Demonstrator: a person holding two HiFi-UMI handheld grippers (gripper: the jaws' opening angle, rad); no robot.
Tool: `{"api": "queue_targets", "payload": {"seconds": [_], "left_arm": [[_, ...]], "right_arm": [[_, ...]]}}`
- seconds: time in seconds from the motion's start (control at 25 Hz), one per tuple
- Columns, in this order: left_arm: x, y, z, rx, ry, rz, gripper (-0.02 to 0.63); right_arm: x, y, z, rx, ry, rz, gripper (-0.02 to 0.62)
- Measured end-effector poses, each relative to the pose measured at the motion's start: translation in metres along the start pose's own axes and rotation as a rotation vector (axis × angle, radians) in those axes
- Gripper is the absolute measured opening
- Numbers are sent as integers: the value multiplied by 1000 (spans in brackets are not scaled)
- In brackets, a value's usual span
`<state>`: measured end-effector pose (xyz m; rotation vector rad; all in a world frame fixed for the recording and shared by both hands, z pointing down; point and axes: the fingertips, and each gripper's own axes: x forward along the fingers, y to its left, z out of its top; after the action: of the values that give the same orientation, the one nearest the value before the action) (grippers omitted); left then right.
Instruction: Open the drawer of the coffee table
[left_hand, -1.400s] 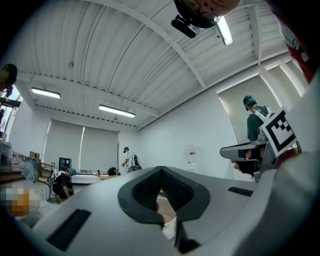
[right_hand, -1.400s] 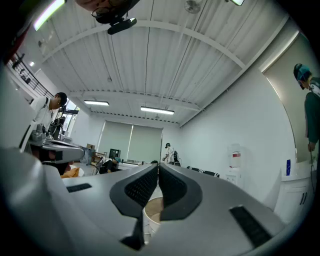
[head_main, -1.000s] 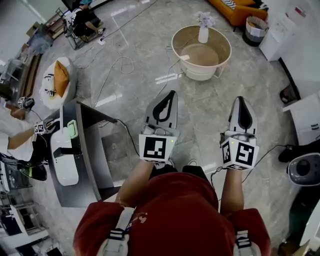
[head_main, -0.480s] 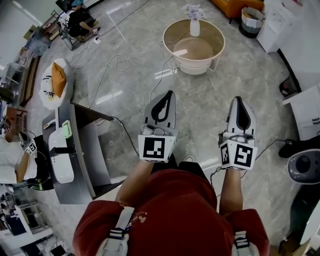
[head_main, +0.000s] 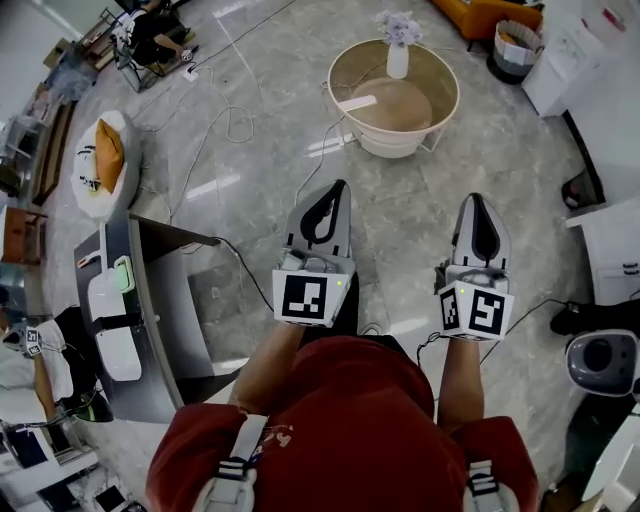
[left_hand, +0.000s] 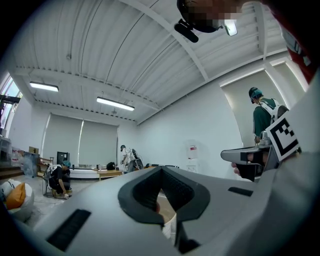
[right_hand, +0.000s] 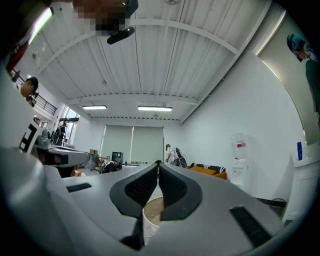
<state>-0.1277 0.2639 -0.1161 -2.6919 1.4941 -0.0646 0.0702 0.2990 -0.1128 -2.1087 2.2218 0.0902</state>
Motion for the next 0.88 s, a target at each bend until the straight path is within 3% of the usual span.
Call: {"api": "queue_targets", "payload": {"seconds": [0.44,0.56,0.72,0.88], "left_arm": [[166,133,-54,15,30,17,12],[209,160,-56,25,-10,29,12],[253,166,-59,62,-79,10,12],[292,132,-83,75,-77,1,12]], "right_arm": [[212,36,-45,-71,54,50,25],[256,35,-59,-59,75,47,25],[293,24,-78,-38,100,43,25],[312,-13,-114,6,127,64,25]]}}
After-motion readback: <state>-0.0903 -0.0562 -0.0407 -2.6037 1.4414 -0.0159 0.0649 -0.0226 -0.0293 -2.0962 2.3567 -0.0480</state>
